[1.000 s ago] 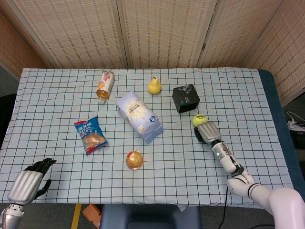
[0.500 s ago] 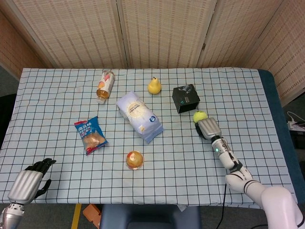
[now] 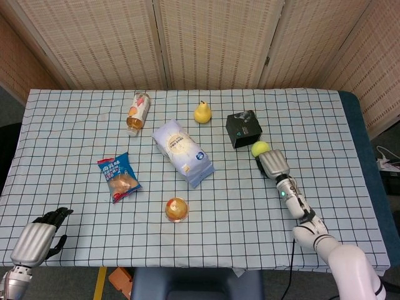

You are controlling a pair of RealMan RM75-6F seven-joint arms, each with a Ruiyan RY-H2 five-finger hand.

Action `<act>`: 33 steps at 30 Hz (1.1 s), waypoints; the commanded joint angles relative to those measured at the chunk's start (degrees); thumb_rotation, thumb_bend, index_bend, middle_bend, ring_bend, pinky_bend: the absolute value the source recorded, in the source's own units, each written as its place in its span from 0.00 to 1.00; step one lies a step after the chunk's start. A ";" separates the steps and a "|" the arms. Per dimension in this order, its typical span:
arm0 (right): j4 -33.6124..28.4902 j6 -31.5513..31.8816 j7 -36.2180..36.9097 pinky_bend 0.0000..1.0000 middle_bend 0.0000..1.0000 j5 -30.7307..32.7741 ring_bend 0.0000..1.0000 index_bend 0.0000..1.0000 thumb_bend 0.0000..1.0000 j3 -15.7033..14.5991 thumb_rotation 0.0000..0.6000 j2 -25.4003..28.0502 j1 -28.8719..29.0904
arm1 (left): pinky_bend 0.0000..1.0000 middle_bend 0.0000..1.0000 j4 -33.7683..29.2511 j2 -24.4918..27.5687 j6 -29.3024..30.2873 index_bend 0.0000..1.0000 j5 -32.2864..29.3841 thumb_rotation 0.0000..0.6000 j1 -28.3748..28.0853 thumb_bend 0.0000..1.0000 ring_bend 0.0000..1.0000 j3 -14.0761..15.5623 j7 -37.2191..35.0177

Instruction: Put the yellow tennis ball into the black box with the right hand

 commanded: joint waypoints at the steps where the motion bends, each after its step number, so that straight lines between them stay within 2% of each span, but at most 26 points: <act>1: 1.99 -0.37 1.67 1.00 0.93 -0.73 0.75 1.00 0.88 -0.48 1.00 -1.05 0.64 | 0.42 0.18 0.13 -0.07 -0.19 0.21 -0.31 1.00 -0.05 0.42 0.23 -0.09 0.02; 8: 6.08 -2.95 6.58 1.00 0.93 -1.50 0.75 1.00 0.88 -0.99 1.00 -2.94 2.29 | 0.42 0.18 0.41 -0.15 -0.68 0.21 -1.28 1.00 -0.21 0.42 0.23 -0.36 -0.04; 11: 5.79 -5.48 9.78 1.00 0.93 -1.28 0.75 1.00 0.88 -0.69 1.00 -2.49 3.47 | 0.42 0.18 0.66 -0.19 -0.89 0.21 -1.63 1.00 -0.29 0.42 0.23 -0.46 -0.23; 17: 4.59 -10.41 10.58 1.00 0.93 -1.84 0.75 1.00 0.88 -1.43 1.00 -0.50 5.64 | 0.43 0.18 0.67 -0.12 -0.86 0.21 -1.87 1.00 -0.29 0.42 0.23 -0.53 -0.40; 25: 2.75 -12.23 7.20 1.00 0.93 -1.99 0.75 1.00 0.88 -1.86 1.00 1.48 6.73 | 0.43 0.18 0.62 -0.17 -0.85 0.21 -1.67 1.00 -0.33 0.42 0.23 -0.39 -0.35; 33: 5.79 -7.95 1.97 1.00 0.93 -2.95 0.73 1.00 0.88 -2.42 1.00 -0.32 6.44 | 0.42 0.18 0.76 -0.22 -1.05 0.21 -2.11 1.00 -0.38 0.43 0.23 -0.48 -0.40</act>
